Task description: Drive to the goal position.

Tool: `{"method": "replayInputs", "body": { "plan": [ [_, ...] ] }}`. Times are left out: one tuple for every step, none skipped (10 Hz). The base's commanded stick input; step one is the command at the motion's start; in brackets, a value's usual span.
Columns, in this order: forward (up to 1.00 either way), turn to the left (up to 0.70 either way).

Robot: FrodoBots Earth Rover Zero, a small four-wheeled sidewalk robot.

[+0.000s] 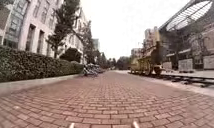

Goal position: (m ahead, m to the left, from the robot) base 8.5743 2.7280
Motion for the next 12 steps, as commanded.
{"method": "replayInputs", "body": {
  "plan": [
    [0.7, 0.0],
    [0.7, 0.0],
    [0.7, 0.0],
    [0.7, 0.0],
    [0.7, 0.0],
    [0.7, 0.0],
    [0.7, 0.0],
    [0.7, 0.0],
    [0.7, 0.0],
    [0.7, 0.0],
    [0.7, 0.0],
    [0.7, 0.0]
  ]
}}
